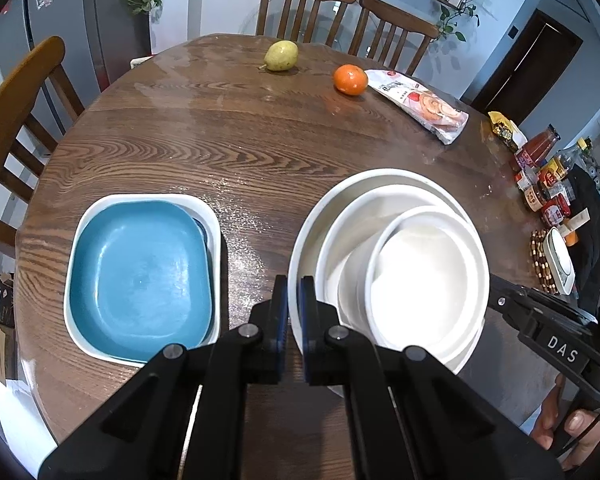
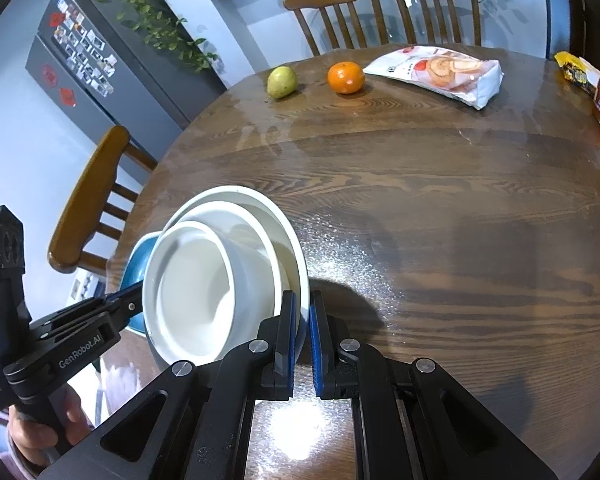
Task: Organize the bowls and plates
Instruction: 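Carry the nested bowls with both tools and lower them onto the teal plate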
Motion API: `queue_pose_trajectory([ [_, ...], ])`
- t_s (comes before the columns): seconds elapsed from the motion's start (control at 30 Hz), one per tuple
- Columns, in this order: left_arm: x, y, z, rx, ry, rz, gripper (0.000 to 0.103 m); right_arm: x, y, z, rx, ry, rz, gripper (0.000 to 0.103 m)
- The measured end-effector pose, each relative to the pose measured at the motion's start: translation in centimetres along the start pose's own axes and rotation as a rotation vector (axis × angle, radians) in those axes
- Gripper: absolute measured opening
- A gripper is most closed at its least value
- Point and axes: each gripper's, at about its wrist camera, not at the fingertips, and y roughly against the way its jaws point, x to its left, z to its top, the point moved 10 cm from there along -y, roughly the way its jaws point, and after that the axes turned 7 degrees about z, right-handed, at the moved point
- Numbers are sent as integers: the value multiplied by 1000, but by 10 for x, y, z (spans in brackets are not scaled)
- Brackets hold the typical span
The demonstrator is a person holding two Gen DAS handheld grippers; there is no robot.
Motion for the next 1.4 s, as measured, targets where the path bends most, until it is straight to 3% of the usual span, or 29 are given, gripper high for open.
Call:
queue_pose_trajectory([
  [0.73,37,14,-1,-30,55,43,0,35,-17,1,20,48,41,10],
  [1.4,126,25,2,-41,135,133,0,107,-69,5,60,117,118,10],
])
